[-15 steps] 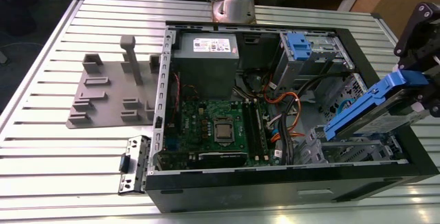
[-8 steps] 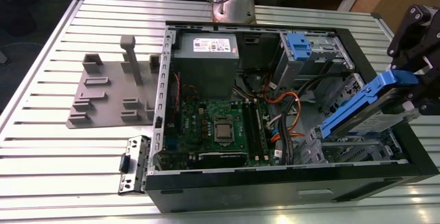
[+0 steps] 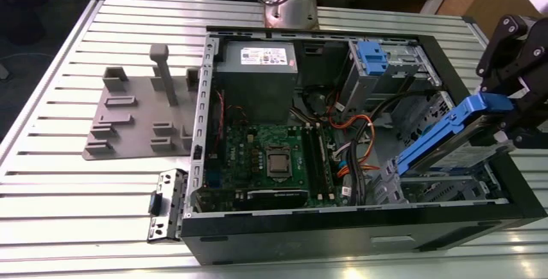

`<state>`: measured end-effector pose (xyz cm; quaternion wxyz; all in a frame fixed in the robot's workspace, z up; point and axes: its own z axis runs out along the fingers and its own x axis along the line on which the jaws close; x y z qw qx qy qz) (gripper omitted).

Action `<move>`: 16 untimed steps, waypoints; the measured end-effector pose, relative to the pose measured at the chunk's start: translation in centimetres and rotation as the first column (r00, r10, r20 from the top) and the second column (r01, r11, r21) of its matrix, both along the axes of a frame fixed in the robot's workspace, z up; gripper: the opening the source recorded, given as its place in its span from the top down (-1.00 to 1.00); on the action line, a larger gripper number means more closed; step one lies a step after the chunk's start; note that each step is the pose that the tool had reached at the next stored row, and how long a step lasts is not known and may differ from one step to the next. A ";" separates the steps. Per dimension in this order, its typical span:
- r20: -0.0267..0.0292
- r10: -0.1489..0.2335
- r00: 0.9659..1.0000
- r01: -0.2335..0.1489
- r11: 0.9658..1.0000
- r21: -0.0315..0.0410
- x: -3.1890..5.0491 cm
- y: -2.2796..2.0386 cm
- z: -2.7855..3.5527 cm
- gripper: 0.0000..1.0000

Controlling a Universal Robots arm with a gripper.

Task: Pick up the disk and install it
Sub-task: 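Insert the disk into the insertion slot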

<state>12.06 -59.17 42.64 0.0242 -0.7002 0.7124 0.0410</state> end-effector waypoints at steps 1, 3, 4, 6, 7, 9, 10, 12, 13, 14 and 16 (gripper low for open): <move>0.000 0.000 1.000 0.000 1.000 0.000 0.00 0.00 -0.15 0.27; 0.000 0.000 1.000 0.000 1.000 0.000 0.00 0.00 -0.46 0.27; 0.000 0.000 1.000 0.000 1.000 0.000 0.00 0.00 -0.64 0.27; 0.000 0.000 1.000 0.000 1.000 0.000 0.00 0.00 -0.99 0.27; 0.000 0.000 1.000 0.000 1.000 0.000 0.00 0.00 -1.15 0.27; 0.000 0.000 1.000 0.000 1.000 0.000 0.00 0.00 -1.32 0.27; 0.000 0.000 1.000 0.000 1.000 0.000 0.00 0.00 -1.39 0.27; 0.000 0.000 1.000 0.000 1.000 0.000 0.00 0.00 -1.56 0.27; 0.000 0.000 1.000 0.000 1.000 0.000 0.00 0.00 -1.66 0.27; 0.000 0.000 1.000 0.000 1.000 0.000 0.00 0.00 -1.78 0.27; 0.000 0.000 1.000 0.000 1.000 0.000 0.00 0.00 -2.02 0.27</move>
